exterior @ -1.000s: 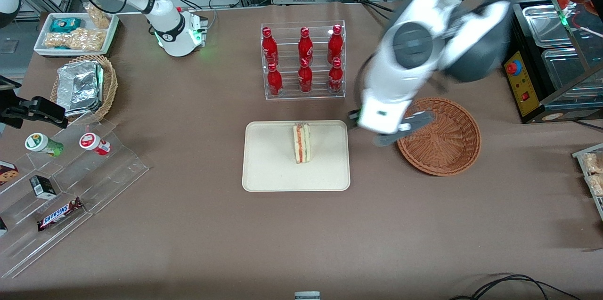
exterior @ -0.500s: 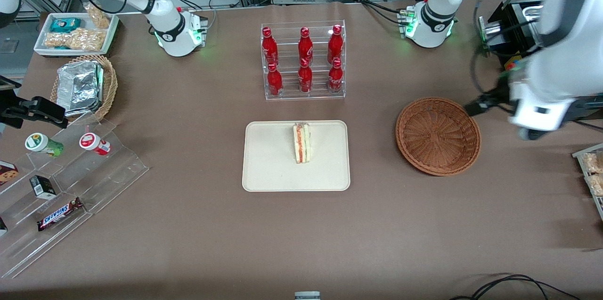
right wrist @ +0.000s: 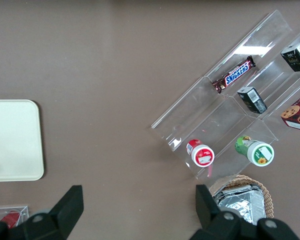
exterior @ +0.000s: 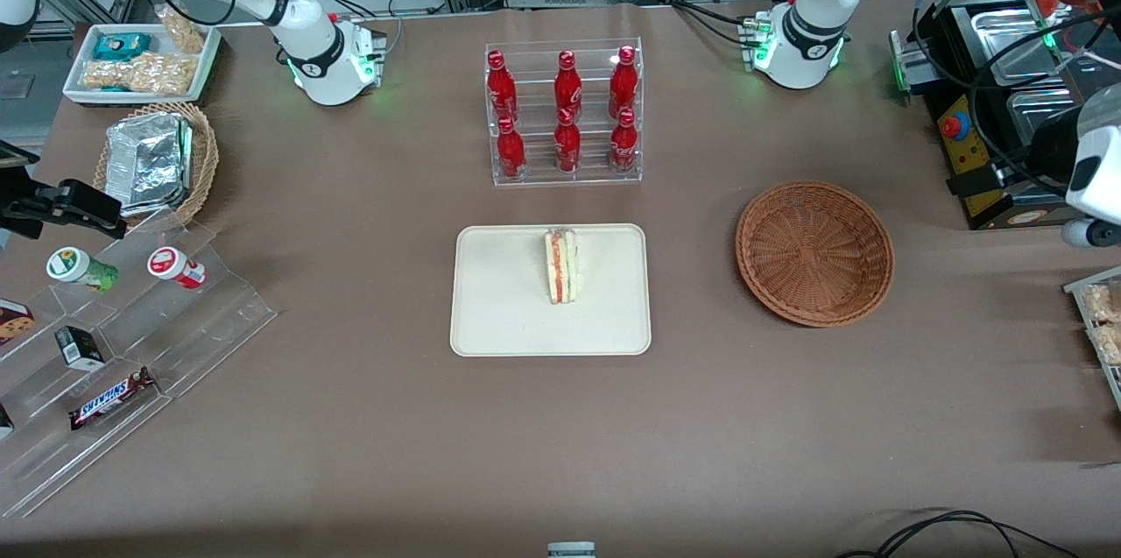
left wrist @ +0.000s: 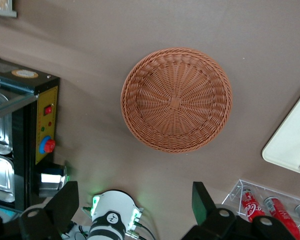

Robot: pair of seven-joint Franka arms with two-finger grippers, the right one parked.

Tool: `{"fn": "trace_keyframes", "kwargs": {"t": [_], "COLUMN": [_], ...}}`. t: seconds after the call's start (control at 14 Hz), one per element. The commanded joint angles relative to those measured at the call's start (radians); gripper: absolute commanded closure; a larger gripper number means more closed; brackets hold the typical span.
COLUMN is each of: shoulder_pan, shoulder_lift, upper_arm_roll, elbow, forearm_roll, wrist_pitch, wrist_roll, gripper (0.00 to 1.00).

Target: Place sandwich from basket to tray

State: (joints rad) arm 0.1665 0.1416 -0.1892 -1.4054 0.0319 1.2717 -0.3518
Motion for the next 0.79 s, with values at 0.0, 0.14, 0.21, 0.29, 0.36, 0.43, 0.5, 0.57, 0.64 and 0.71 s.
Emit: {"fn": "trace_keyframes", "kwargs": {"t": [0.0,0.14,0.21,0.29,0.36,0.43,0.5,0.57,0.64,0.71], "shoulder_pan": [0.010,0.008,0.008,0.008,0.008,0.008,0.008,0.010,0.011,0.042], "shoulder_lift": [-0.078,-0.160,-0.195,-0.204,-0.203,-0.200,-0.200,-0.197,-0.198,-0.197], "upper_arm_roll": [-0.016,-0.018,-0.019,-0.019,-0.016,-0.015,-0.015,-0.015,-0.015,-0.015], "elbow": [-0.033,-0.113,-0.151,-0.161,-0.146,-0.132,-0.127,-0.126,-0.125,-0.125], "forearm_roll": [0.005,0.003,0.006,0.005,0.000,0.000,-0.001,-0.001,-0.001,-0.003], "wrist_pitch": [0.041,0.100,0.101,0.104,0.092,0.090,0.090,0.094,0.095,0.097], "wrist_roll": [0.043,0.086,0.100,0.128,0.144,0.161,0.169,0.177,0.206,0.259], "gripper": [0.00,0.00,0.00,0.00,0.00,0.00,0.00,0.00,0.00,0.00]}}
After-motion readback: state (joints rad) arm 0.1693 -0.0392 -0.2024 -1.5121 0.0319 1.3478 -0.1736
